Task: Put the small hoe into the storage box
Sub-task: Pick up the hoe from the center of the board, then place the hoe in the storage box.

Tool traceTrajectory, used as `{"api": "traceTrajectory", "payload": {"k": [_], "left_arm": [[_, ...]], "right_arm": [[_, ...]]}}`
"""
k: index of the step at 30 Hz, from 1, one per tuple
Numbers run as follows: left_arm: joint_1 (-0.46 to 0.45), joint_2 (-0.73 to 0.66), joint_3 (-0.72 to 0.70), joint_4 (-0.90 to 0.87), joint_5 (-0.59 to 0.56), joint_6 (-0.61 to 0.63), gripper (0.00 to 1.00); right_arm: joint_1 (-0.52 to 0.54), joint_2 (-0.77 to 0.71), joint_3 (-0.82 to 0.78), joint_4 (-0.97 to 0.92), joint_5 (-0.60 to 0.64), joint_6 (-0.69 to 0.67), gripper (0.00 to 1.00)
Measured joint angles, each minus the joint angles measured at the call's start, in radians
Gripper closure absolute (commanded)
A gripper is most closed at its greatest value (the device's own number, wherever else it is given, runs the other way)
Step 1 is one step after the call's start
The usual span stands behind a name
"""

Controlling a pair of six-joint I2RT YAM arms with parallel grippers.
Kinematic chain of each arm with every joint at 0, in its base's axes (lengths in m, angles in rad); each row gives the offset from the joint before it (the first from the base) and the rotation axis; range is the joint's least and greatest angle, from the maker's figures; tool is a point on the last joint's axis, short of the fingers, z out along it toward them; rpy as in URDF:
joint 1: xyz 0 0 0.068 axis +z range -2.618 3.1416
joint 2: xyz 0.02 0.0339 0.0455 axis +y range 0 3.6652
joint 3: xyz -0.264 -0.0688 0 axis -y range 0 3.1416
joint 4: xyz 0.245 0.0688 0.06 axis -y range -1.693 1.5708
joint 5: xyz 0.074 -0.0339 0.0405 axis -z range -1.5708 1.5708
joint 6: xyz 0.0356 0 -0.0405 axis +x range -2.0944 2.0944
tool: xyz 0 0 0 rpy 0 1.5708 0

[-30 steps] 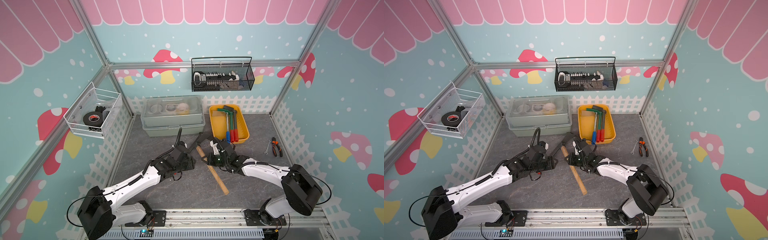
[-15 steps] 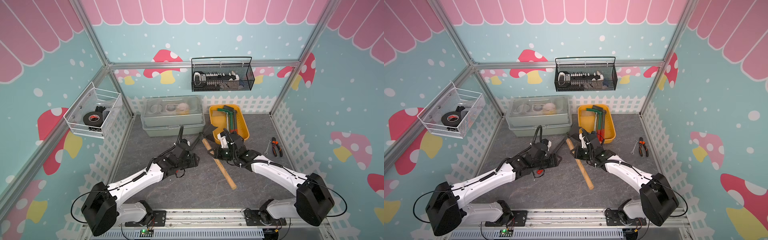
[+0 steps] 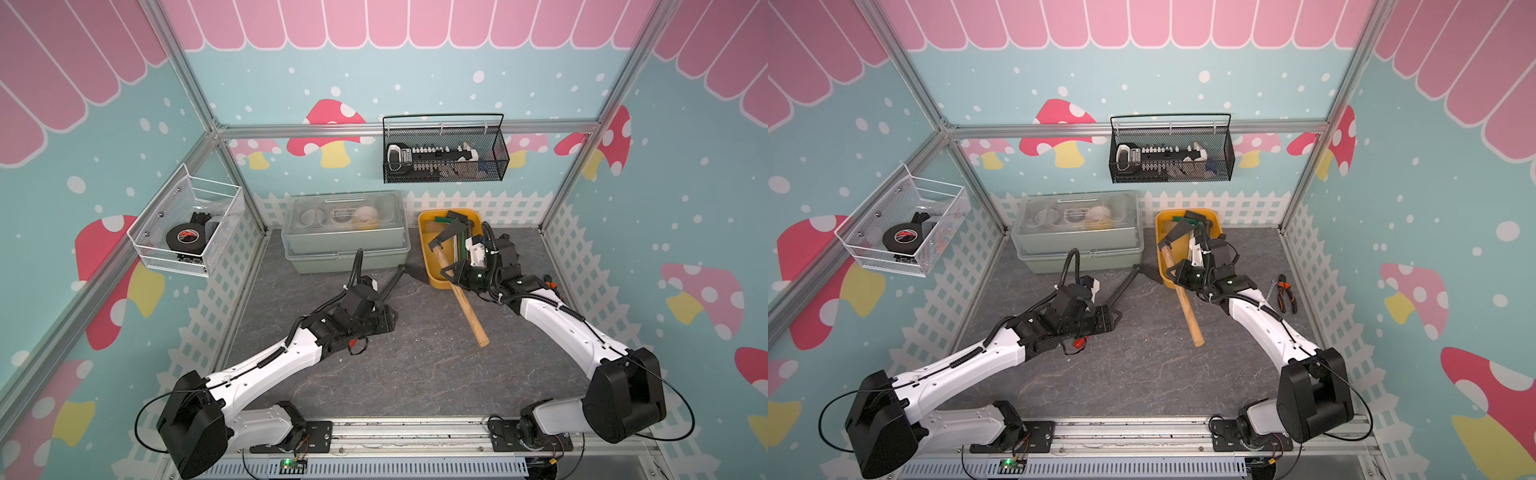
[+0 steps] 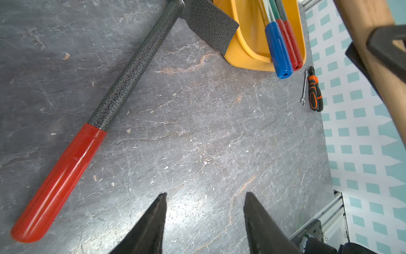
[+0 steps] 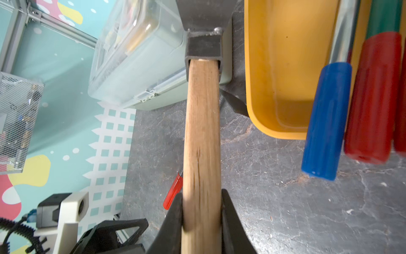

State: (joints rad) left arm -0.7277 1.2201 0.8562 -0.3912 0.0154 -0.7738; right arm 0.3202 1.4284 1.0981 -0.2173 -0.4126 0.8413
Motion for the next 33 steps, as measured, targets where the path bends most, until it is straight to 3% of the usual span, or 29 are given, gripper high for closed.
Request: {"api": "traceTrajectory", "payload": {"k": [33], "left_arm": [[0.006,-0.140,-0.050,-0.092,-0.029,0.000,0.44]], "right_arm": [[-0.118,0.568,0.382,0.098,-0.092,0.120,0.86]]}}
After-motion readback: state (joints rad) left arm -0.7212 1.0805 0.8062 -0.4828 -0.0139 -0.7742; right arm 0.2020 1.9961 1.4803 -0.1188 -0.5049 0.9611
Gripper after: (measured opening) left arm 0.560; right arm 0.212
